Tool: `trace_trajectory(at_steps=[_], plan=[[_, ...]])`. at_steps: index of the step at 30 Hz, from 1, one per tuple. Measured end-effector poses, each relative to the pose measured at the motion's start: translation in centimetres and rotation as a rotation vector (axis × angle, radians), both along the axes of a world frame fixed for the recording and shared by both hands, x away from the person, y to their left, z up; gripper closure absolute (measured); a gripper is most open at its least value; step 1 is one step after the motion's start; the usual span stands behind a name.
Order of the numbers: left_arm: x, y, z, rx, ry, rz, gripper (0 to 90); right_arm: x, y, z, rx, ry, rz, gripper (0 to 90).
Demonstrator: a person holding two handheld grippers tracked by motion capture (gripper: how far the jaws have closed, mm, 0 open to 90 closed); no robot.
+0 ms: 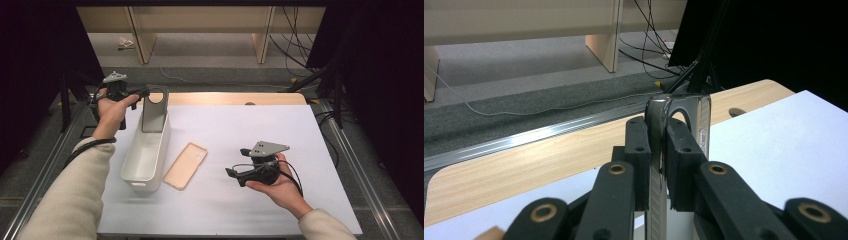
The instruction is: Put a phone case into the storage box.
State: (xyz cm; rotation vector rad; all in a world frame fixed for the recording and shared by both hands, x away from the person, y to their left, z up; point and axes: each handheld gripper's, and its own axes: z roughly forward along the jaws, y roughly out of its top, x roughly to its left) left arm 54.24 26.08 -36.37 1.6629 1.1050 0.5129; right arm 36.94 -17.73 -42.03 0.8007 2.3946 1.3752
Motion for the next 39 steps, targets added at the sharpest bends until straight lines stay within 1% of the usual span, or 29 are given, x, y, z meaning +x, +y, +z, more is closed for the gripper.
trace_trajectory(at_steps=[10, 15, 34, 39], plan=[[0.1, 0.3, -0.8, -0.006, 0.012, 0.017, 81.6, 0.0, 0.0, 0.0, 0.001, 0.001, -0.001, 16.3], [0.1, 0.3, -1.0, 0.000, 0.017, 0.020, 81.6, 0.0, 0.0, 0.0, 0.003, 0.000, 0.000, 16.3], [0.3, 0.4, -1.6, 0.002, 0.032, 0.031, 81.5, 0.0, 0.0, 0.0, 0.003, 0.000, 0.001, 16.3], [0.4, 0.5, -2.0, 0.004, 0.040, 0.035, 81.5, 0.0, 0.0, 0.0, 0.002, -0.001, 0.003, 16.3]])
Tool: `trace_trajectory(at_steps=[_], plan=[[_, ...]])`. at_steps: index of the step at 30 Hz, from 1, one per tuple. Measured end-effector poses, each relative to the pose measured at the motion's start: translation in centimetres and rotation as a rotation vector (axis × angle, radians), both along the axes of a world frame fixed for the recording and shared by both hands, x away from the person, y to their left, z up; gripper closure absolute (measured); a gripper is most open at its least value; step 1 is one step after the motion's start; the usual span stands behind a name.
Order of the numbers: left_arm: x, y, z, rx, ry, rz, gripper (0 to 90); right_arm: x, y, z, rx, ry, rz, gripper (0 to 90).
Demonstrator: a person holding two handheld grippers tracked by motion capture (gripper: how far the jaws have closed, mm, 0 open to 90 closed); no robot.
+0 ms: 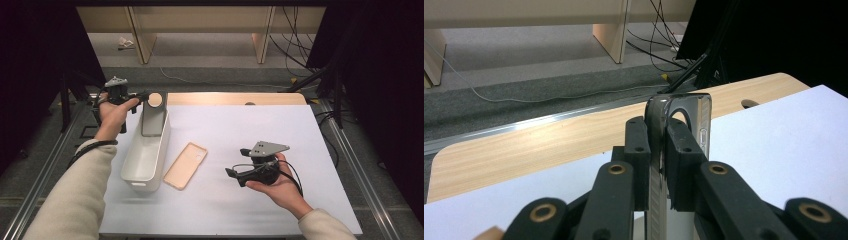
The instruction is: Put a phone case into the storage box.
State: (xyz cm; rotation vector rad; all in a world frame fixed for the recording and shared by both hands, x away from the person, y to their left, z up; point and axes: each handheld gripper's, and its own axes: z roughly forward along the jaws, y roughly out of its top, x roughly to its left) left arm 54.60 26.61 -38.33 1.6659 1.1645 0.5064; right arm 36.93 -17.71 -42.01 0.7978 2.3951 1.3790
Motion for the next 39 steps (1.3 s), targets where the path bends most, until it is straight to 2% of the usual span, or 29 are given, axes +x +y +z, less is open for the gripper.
trace_trajectory(at_steps=[29, 39], plan=[[0.20, 0.25, -0.67, -0.013, 0.019, 0.011, 81.1, 0.03, 0.03, -0.09, 0.001, 0.003, 0.003, 16.3], [0.29, 0.28, -0.86, -0.003, 0.022, 0.021, 80.1, 0.02, 0.00, -0.06, -0.001, 0.005, 0.005, 16.3]])
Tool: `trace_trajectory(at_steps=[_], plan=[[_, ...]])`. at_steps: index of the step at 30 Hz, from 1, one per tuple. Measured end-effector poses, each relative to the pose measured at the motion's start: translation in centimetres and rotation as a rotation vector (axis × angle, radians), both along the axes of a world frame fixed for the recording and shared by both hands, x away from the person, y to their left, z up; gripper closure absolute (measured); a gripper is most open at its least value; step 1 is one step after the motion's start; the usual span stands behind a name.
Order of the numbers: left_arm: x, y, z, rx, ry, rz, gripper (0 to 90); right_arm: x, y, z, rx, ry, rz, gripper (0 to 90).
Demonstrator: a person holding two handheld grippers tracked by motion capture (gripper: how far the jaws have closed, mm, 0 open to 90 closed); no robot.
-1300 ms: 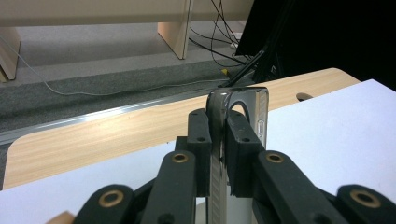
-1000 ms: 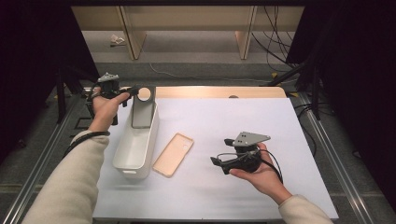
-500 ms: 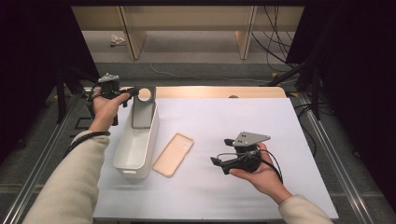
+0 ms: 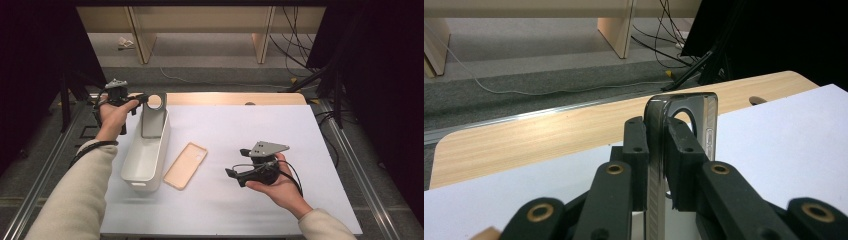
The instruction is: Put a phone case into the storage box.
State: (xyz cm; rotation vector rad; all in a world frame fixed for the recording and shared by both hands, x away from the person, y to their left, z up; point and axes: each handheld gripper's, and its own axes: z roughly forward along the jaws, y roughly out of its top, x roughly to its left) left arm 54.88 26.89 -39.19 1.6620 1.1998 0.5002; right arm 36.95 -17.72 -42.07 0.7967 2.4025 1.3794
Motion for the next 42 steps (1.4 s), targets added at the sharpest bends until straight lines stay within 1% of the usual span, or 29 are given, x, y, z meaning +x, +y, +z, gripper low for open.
trace_trajectory(at_steps=[8, 13, 19, 29, 35, 41, 42], plan=[[0.15, 0.04, -0.12, 0.006, 0.008, 0.011, 79.2, 0.01, 0.04, -0.05, 0.002, 0.000, 0.001, 16.3], [0.22, -0.03, -0.13, 0.026, 0.015, 0.026, 78.4, 0.01, 0.04, -0.03, 0.003, 0.000, 0.000, 16.3], [0.28, -0.20, -0.05, 0.055, 0.019, 0.032, 77.5, 0.01, 0.05, -0.03, 0.003, -0.001, 0.001, 16.3], [0.39, -0.28, -0.20, 0.079, 0.027, 0.048, 76.1, 0.01, 0.05, -0.06, 0.003, 0.001, 0.001, 16.3], [0.52, -0.36, -0.18, 0.102, 0.031, 0.048, 75.5, 0.00, 0.09, -0.08, -0.001, 0.002, 0.004, 16.3], [0.55, -0.48, -0.25, 0.122, 0.036, 0.058, 74.9, 0.02, 0.06, -0.06, 0.004, 0.002, 0.001, 16.3], [0.55, -0.49, -0.28, 0.120, 0.036, 0.060, 74.8, 0.02, 0.06, -0.07, 0.004, 0.003, 0.002, 16.3]])
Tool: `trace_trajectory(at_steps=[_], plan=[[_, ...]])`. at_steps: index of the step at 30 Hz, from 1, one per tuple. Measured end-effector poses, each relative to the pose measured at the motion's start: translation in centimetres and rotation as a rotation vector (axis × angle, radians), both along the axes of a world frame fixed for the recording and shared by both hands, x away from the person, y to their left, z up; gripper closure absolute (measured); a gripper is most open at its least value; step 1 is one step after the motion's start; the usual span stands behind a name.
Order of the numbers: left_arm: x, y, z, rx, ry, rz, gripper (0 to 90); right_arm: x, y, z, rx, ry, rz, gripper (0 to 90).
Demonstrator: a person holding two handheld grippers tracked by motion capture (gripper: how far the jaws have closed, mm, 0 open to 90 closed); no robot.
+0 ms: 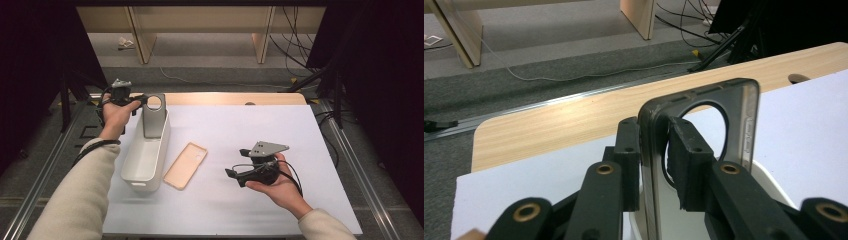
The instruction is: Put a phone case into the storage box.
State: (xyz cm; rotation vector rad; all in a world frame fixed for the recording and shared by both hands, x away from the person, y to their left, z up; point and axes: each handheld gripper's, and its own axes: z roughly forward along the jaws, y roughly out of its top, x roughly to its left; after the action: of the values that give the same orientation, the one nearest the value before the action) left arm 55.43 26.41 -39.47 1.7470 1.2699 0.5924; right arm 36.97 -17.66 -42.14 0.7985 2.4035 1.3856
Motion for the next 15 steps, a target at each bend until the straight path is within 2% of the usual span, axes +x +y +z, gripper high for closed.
trace_trajectory(at_steps=[9, 15], plan=[[-0.07, 0.05, 0.12, 0.027, -0.002, 0.017, 68.5, 0.00, 0.00, 0.00, -0.002, 0.000, 0.001, 16.3], [-0.33, 0.03, 0.47, 0.041, 0.002, 0.024, 56.8, -0.01, 0.01, 0.00, -0.002, -0.001, 0.001, 16.3]])
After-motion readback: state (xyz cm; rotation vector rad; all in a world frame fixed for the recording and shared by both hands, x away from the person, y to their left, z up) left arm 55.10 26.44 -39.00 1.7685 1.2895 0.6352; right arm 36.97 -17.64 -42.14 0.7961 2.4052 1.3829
